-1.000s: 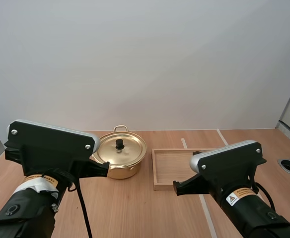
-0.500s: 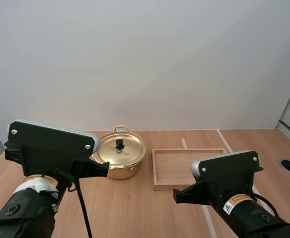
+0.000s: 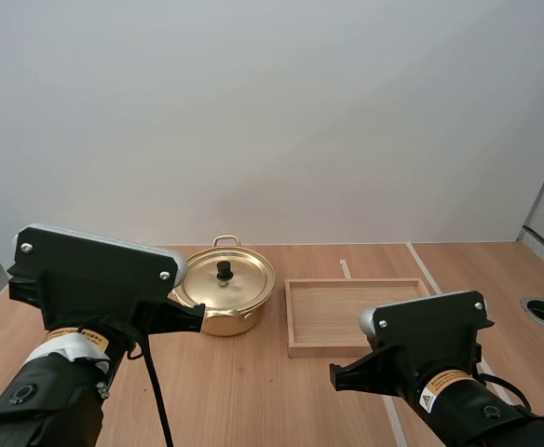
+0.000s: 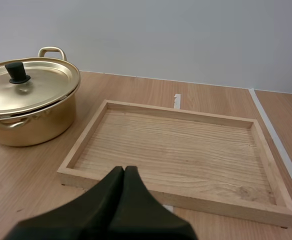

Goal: Open the pot, put the pineapple inside, and close it

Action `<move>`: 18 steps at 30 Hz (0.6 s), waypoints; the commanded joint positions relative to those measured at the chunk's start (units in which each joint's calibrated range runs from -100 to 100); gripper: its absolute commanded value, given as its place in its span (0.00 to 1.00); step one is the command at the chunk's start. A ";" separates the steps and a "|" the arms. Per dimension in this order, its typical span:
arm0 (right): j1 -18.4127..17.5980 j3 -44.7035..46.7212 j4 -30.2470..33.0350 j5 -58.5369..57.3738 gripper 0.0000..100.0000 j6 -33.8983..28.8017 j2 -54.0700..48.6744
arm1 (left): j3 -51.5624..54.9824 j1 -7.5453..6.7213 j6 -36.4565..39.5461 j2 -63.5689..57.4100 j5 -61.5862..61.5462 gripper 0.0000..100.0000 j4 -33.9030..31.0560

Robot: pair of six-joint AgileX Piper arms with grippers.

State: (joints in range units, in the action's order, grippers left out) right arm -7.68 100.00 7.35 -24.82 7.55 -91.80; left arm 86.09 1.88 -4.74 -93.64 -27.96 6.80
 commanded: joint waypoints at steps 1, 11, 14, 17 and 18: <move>-0.08 0.00 1.59 -0.19 0.00 -0.78 -0.20 | 0.16 0.05 0.54 -0.41 0.77 0.00 -0.12; -0.08 0.00 2.09 -0.19 0.00 -0.89 -0.20 | 4.59 0.05 0.54 -0.41 2.75 0.00 -0.12; -0.08 0.00 2.09 -0.19 0.00 -0.89 -0.20 | 9.17 0.05 0.54 -0.41 3.37 0.00 -0.33; -0.08 0.00 2.09 -0.19 0.00 -0.89 -0.20 | 13.17 0.05 0.54 -0.41 3.37 0.00 -5.02; -0.08 0.00 2.23 -0.19 0.00 -0.89 -0.20 | 13.91 0.05 0.54 -0.41 3.37 0.00 -7.79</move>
State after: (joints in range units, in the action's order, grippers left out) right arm -7.68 100.00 8.96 -25.06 6.64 -91.80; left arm 98.26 1.93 -4.74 -93.74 -26.02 3.18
